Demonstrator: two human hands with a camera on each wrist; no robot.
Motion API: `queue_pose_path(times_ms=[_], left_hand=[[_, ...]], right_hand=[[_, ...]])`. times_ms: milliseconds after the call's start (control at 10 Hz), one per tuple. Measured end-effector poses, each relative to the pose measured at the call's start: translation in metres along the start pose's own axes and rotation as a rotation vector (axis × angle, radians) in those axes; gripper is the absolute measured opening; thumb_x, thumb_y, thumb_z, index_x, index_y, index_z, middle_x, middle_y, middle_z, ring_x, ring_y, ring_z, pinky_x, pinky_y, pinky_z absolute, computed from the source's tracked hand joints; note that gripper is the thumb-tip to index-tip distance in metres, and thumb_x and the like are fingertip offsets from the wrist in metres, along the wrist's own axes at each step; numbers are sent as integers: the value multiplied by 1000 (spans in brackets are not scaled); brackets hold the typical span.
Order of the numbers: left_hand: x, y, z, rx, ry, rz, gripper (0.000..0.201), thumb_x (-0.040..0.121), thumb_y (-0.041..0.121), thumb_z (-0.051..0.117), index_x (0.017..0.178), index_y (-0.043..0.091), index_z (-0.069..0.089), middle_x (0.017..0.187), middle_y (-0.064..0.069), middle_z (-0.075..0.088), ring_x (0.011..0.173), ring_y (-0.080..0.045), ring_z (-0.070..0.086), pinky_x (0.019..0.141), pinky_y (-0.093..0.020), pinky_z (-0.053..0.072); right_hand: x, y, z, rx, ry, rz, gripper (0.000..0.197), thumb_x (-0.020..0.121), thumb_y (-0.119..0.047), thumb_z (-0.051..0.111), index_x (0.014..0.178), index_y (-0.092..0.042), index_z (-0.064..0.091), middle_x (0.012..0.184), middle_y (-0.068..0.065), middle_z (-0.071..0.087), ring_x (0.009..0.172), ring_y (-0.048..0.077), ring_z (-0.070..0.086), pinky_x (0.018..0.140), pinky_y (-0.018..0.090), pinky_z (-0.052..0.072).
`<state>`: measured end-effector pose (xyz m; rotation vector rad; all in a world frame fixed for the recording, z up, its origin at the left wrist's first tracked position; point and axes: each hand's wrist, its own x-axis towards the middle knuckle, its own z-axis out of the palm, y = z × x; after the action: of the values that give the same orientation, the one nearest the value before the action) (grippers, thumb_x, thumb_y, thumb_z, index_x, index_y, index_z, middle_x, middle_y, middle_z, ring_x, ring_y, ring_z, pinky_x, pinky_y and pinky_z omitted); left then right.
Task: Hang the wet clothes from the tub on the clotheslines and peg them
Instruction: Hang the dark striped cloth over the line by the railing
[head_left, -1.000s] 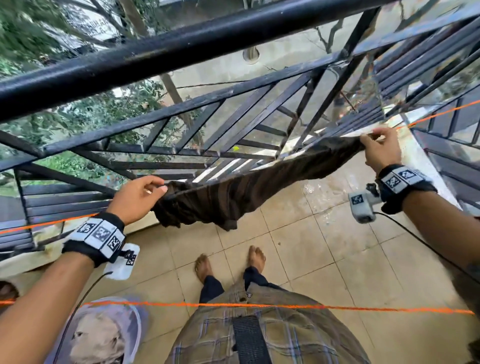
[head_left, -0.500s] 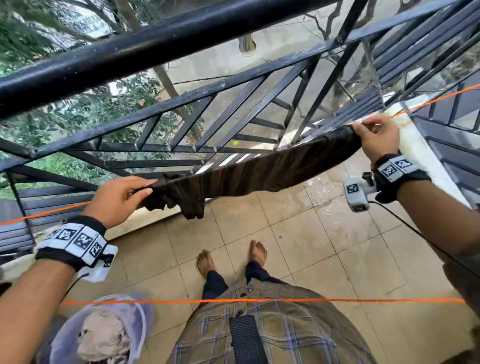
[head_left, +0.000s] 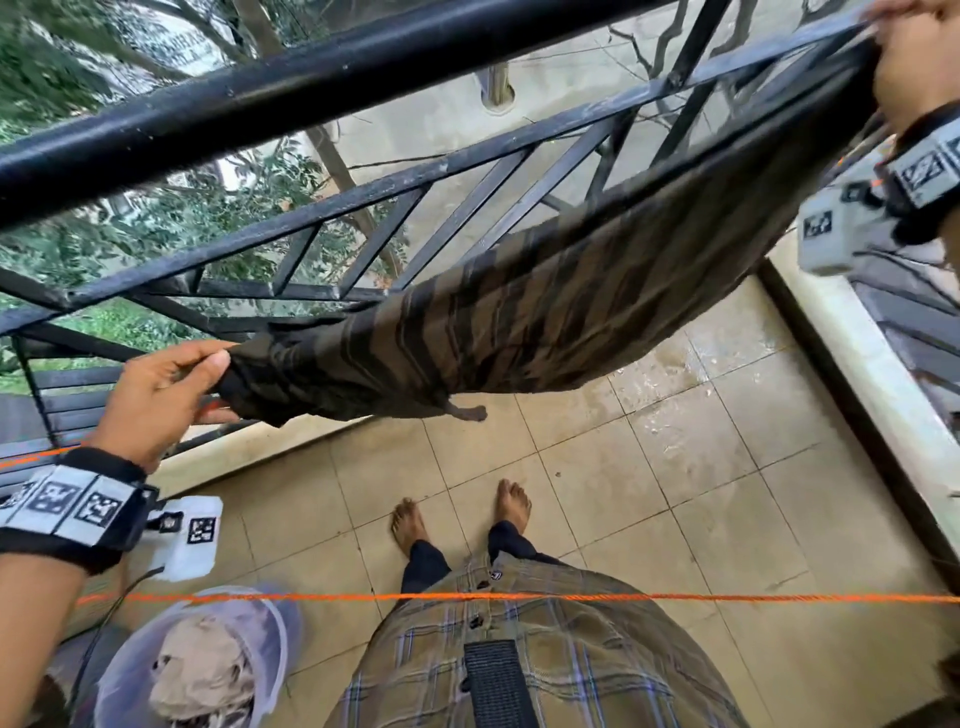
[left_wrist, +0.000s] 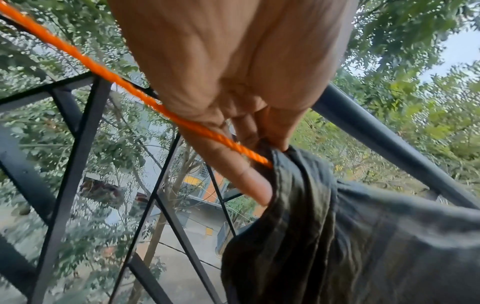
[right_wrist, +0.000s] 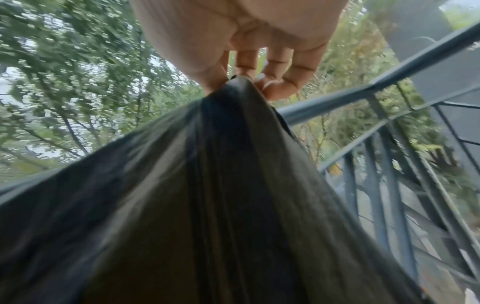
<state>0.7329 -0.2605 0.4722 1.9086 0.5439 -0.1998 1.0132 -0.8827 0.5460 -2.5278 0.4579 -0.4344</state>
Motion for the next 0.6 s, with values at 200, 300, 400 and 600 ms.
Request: queue_pose_path(times_ms=[200,300,400,600], left_hand=[[9,-26,15,159,-58,-90,18,98,0,52,88,9,63,67,4,69,58,-9,63,47,-16,54],[11,-34,19,229,-43,-103,13,94,-3,58,87,4,66,54,19,66,49,6,59,46,-11,51],[16,-36,19,293,-39,-91,11,93,1,62,93,-6,70,70,-3,70,48,6,58,46,-8,48],[14,-29,16,361,-192,39,10,85,22,75,95,20,77,93,-12,74,77,-30,66,58,-20,53]], right_hand=[[4,-13,36,-183,-213,12,56,72,-39,42,118,-24,69,115,11,70,114,31,61,99,38,50],[-37,4,56,-258,-395,104,44,76,-37,56,109,-13,72,110,16,70,107,36,64,96,43,52],[-75,28,69,-280,-549,138,37,80,-37,64,103,-9,72,107,18,69,101,35,64,91,40,52],[-119,54,59,-237,-332,136,25,82,-39,64,92,-17,67,104,15,68,104,35,62,90,39,48]])
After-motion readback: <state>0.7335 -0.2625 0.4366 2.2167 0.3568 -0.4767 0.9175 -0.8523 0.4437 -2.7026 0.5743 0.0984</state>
